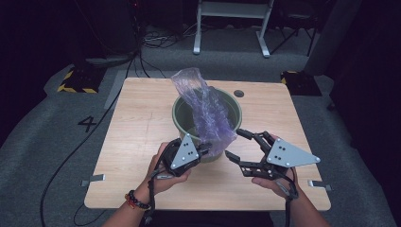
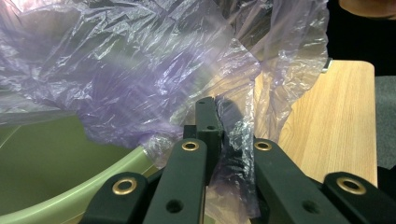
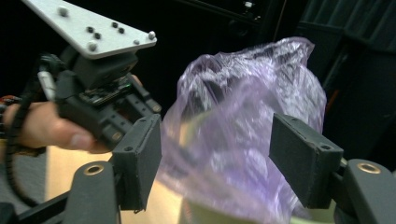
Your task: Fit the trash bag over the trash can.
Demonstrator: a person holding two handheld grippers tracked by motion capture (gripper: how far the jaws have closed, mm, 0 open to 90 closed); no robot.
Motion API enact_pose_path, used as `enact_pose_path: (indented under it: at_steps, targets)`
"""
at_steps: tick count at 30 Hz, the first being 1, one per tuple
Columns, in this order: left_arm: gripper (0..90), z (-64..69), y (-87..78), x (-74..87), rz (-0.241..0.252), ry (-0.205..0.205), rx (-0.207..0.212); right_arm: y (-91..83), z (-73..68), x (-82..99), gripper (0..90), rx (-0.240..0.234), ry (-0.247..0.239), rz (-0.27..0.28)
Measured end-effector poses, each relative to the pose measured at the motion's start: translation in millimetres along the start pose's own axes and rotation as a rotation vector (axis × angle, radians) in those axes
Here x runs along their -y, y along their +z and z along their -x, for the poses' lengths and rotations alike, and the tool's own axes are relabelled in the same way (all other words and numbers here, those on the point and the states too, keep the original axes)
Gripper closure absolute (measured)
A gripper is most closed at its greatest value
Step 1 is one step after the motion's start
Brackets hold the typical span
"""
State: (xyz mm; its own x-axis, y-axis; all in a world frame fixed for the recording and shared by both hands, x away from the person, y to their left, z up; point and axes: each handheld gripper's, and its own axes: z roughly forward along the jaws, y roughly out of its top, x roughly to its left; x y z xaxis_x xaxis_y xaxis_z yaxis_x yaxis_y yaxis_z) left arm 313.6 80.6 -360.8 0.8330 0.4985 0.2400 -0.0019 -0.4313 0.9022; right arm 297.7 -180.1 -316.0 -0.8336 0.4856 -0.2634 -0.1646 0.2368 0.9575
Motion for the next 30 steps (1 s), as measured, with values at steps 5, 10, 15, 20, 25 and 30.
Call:
enact_pose_path:
  at_steps: [5, 10, 15, 20, 25, 30]
  targets:
    - [88.4, 0.3, 2.5, 3.6, -0.004, -0.005, -0.004, 21.3, 6.6, 1.6, 37.0, -0.023, 0.023, -0.042]
    - [88.1, 0.1, 5.1, 6.7, -0.006, -0.001, -0.009, 37.5, 10.9, 7.8, 62.2, -0.043, 0.028, -0.091]
    - [87.0, -3.1, 2.5, 13.3, 0.007, -0.024, -0.031, 35.5, 12.0, 14.9, 88.3, -0.079, 0.019, -0.091]
    - [86.3, -5.4, -7.1, 24.8, 0.057, -0.06, -0.063, 20.9, 15.3, 24.7, 90.0, -0.035, 0.012, -0.064]
    - [83.5, -9.8, -16.0, 40.0, 0.082, -0.093, -0.06, 2.9, 21.2, 43.1, 90.0, 0.033, 0.068, -0.058]
    - [84.9, -10.2, -16.3, 52.8, 0.073, -0.114, -0.061, -1.6, 22.5, 70.1, 90.0, 0.067, 0.122, -0.091]
